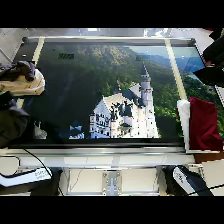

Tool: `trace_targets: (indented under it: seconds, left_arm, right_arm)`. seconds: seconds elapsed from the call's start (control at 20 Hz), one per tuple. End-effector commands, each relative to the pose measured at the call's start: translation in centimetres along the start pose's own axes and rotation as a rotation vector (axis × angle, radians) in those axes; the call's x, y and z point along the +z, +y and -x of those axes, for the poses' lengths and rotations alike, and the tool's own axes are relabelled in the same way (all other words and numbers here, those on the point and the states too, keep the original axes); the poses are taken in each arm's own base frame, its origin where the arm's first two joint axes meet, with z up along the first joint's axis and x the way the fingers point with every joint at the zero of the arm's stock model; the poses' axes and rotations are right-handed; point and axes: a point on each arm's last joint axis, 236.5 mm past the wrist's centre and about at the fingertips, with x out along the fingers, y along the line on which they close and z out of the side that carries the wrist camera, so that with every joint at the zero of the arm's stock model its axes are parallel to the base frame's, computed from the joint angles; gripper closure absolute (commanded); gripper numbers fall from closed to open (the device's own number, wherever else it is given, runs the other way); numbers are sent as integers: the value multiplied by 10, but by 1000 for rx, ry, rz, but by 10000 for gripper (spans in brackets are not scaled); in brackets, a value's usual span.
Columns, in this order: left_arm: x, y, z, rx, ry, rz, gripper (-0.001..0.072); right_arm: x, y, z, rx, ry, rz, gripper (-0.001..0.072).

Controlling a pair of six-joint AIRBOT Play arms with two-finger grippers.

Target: Fold the shirts.

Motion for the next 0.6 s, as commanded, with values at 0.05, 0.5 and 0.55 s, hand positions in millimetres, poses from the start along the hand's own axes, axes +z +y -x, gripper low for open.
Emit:
trace_targets:
  seconds: [0.05, 0.5, 0.55]
  left_arm:
    - [-50, -216, 145, -703, -113, -248, 695]
    - [-235, -335, 179, -722, -90, -1099, -6]
    - [-210, -321, 160, -569, -139, -1081, -6]
  right_arm:
    - [-6, 2, 0, 8, 25, 0, 699]
    - [-20, -2, 1, -8, 85, 13, 647]
    - [-19, -9, 1, -36, 82, 19, 557]
